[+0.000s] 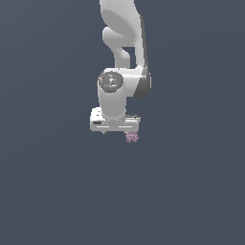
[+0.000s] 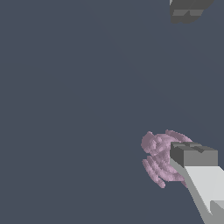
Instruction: Pick up the object and move it to a goal position.
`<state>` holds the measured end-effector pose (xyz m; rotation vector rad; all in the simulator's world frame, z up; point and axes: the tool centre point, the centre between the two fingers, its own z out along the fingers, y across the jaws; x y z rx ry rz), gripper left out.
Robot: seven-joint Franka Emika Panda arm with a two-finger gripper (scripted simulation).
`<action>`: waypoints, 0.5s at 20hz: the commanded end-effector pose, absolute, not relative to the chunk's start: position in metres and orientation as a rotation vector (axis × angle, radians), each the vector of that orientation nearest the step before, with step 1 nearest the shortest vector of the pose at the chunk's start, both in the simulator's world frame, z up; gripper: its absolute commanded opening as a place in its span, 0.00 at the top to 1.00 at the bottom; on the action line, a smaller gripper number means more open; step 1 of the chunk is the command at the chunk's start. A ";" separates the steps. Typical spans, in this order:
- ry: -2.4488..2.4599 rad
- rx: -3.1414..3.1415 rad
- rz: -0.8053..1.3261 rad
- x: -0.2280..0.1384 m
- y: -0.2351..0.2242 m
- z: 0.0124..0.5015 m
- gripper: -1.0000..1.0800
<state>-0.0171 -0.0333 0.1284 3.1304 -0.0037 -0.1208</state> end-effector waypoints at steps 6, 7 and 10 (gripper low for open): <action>-0.077 3.128 -0.118 -0.018 -0.030 0.127 0.04; -0.095 3.128 -0.117 -0.018 -0.029 0.126 0.04; -0.158 3.125 -0.114 -0.019 -0.026 0.125 0.04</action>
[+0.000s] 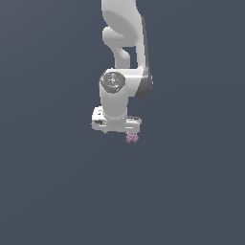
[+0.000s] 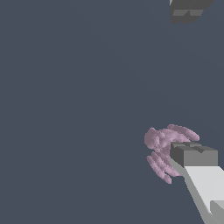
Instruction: Pick up the object and move it to a goal position.
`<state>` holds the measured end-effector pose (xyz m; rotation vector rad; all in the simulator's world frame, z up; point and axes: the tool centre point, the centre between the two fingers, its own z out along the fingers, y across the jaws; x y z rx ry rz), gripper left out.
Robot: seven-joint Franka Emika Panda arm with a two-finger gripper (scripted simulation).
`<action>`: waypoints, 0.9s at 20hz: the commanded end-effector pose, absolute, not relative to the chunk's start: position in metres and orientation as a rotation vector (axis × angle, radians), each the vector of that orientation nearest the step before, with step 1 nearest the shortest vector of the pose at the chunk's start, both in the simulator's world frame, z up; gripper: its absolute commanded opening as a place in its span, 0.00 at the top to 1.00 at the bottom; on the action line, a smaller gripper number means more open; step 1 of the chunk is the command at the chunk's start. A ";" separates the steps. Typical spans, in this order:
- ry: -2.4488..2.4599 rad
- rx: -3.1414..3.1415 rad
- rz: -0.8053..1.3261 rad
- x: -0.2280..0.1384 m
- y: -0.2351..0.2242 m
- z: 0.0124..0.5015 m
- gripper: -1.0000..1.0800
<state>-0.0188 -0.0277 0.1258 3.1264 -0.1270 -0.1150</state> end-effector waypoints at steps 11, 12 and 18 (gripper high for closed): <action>-0.523 3.082 -0.095 -0.025 -0.011 0.118 0.04; -0.561 3.075 -0.093 -0.025 -0.009 0.117 0.04; -0.791 3.024 -0.081 -0.029 0.000 0.113 0.04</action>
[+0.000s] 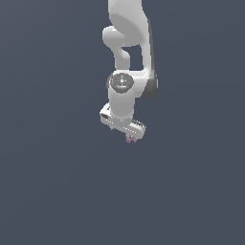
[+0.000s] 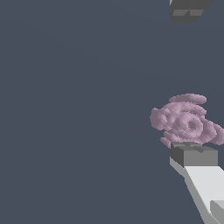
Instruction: Pick up the object and move it to a goal position.
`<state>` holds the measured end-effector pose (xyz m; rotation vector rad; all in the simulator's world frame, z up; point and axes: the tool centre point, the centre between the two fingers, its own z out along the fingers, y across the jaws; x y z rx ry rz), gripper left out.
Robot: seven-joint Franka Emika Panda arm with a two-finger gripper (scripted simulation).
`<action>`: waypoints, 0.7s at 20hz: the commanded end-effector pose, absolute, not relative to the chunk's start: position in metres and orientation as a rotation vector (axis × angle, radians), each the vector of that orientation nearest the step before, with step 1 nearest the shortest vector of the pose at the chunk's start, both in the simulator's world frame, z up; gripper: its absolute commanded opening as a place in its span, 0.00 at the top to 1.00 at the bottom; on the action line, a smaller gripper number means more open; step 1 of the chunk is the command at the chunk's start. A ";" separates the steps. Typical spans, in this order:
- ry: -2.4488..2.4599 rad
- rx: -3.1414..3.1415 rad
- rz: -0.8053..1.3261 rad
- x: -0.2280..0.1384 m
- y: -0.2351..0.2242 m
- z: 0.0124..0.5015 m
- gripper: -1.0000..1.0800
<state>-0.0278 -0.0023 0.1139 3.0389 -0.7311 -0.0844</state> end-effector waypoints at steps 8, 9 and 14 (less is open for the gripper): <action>-1.090 2.930 -0.065 -0.034 0.012 0.107 0.04; -1.127 2.916 -0.063 -0.035 0.013 0.107 0.04; -1.309 2.840 -0.052 -0.038 0.020 0.104 0.04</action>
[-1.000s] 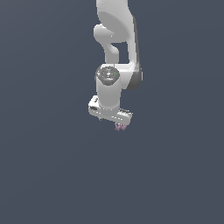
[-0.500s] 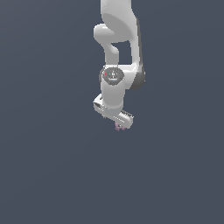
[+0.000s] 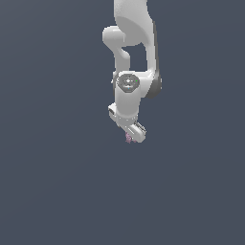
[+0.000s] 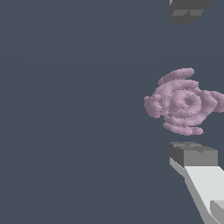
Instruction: Pick up the object and move it to a goal position.
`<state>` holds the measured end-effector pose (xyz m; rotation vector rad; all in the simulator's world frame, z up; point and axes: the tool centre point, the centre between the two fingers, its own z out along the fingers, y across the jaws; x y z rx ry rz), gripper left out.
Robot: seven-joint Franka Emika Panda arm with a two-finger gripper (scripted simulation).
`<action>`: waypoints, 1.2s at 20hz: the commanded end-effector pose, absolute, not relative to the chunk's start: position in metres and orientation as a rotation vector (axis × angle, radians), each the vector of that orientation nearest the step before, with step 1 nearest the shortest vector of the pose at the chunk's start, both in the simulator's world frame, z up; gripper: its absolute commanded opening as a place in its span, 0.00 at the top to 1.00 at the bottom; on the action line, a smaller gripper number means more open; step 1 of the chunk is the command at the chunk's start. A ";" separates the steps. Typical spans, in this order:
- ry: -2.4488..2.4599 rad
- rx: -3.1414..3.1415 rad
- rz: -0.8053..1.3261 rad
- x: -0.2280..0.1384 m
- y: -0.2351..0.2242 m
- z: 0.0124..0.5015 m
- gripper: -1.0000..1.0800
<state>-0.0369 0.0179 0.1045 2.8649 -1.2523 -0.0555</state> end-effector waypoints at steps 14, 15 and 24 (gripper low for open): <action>-1.793 2.569 -0.023 -0.048 0.038 0.095 0.04; -1.826 2.547 -0.021 -0.049 0.039 0.095 0.04; -2.050 2.377 -0.006 -0.054 0.047 0.091 0.04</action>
